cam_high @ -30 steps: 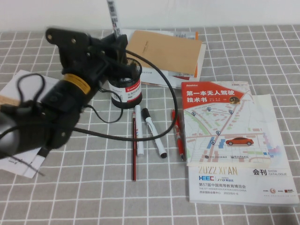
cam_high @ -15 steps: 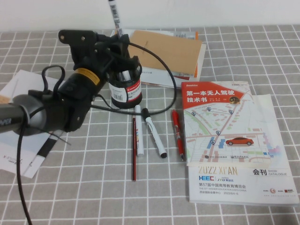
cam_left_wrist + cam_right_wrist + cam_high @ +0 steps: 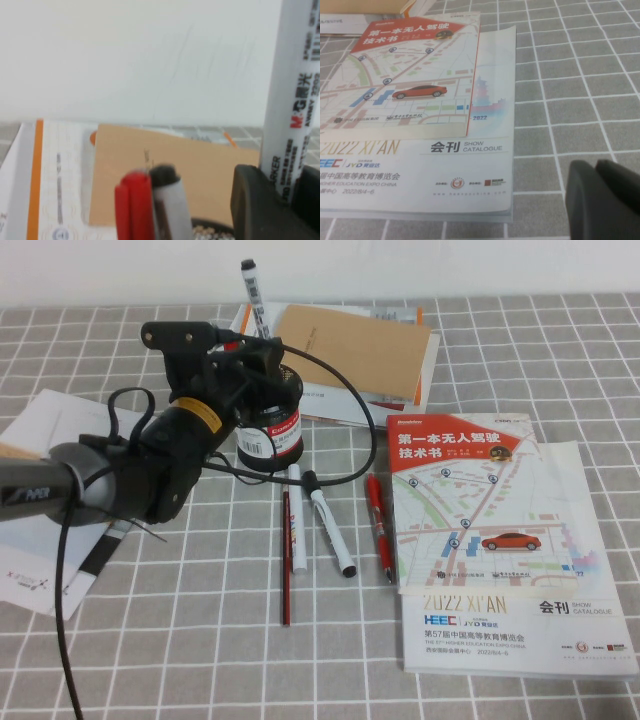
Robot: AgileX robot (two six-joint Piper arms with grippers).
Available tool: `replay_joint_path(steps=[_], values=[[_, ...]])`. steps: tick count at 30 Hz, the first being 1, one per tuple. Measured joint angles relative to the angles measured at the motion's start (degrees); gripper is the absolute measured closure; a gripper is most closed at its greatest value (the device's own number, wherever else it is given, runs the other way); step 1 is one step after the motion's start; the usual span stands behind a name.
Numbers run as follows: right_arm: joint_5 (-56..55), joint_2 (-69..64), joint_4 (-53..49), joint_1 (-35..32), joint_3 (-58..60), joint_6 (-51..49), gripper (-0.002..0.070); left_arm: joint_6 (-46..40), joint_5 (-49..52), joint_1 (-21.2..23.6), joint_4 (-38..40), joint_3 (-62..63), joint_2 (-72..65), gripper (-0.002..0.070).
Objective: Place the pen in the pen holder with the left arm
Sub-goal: Place the pen onto the pen holder
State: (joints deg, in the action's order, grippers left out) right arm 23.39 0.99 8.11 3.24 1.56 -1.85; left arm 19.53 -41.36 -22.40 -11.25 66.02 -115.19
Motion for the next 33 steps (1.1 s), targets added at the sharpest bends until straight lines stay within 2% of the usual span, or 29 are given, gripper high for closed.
replay_joint_path(steps=[19, 26, 33], values=[[0.0, 0.0, 0.0, 0.0, 0.0, 0.0, 0.0689, -1.37, 3.48, 0.0, -0.31, 0.09, -0.51, 0.0566], [0.0, 0.0, 0.0, 0.0, 0.0, 0.0, 0.0689, -1.37, 3.48, 0.0, -0.31, 0.09, -0.51, 0.0445], [0.0, 0.0, 0.0, 0.0, 0.0, 0.0, 0.0689, -0.86, 8.59, 0.0, -0.31, 0.09, 0.95, 0.0421]])
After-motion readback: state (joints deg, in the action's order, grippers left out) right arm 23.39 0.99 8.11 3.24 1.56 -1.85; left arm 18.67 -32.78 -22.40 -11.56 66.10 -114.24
